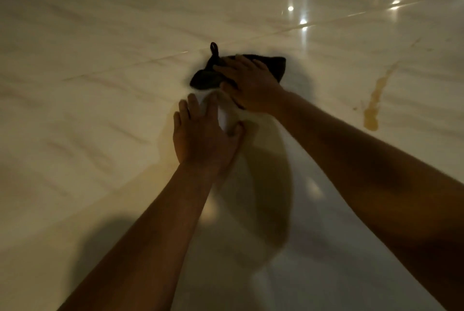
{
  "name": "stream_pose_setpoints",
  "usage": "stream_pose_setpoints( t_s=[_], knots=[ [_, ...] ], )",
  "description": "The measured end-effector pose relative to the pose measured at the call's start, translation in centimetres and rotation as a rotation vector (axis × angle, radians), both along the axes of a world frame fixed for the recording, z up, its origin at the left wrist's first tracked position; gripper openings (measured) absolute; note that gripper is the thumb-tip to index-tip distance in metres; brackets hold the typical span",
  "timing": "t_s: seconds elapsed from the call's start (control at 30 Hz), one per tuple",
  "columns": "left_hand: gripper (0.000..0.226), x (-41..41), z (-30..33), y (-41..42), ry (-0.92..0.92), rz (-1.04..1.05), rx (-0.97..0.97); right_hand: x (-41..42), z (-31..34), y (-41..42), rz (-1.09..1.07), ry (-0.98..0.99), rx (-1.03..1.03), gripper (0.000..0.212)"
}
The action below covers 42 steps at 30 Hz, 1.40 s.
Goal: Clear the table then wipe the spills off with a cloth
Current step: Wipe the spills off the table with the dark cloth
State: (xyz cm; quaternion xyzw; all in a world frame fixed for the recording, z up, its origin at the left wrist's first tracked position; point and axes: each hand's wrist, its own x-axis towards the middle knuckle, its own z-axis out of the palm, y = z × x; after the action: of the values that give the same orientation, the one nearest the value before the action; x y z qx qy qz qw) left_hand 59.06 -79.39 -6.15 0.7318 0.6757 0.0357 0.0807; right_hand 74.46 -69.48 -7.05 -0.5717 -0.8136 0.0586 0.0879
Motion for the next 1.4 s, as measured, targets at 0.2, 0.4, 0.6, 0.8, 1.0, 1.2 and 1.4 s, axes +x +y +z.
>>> stream_pose_setpoints(
  t_s=[0.2,0.4,0.6,0.8,1.0,1.2,1.4],
  knots=[
    [0.087,0.2,-1.0,-0.2,0.062,0.019,0.066,9.0,-0.2,7.7,-0.405,-0.001,0.034,0.058],
    [0.089,0.2,-1.3,-0.1,0.074,-0.013,0.077,4.9,-1.0,-0.5,-0.114,0.032,0.090,0.063],
    [0.085,0.0,-1.5,-0.1,0.057,-0.031,0.090,13.5,-1.1,1.9,-0.308,-0.034,0.206,0.056],
    [0.086,0.0,-1.7,0.1,0.060,-0.025,0.104,12.3,-0.9,0.5,-0.469,-0.011,0.073,0.060],
    [0.078,0.1,-1.2,-0.5,0.091,-0.079,0.055,8.8,-1.1,-16.1,-0.148,-0.037,0.075,0.053],
    [0.082,3.6,-1.0,-7.7,0.043,-0.205,0.033,18.3,-0.9,-13.4,-0.587,-0.021,0.102,0.055],
    [0.077,4.2,-0.7,-12.3,0.057,-0.213,0.028,13.5,-1.0,-20.4,-0.483,-0.019,0.039,0.055]
  ],
)
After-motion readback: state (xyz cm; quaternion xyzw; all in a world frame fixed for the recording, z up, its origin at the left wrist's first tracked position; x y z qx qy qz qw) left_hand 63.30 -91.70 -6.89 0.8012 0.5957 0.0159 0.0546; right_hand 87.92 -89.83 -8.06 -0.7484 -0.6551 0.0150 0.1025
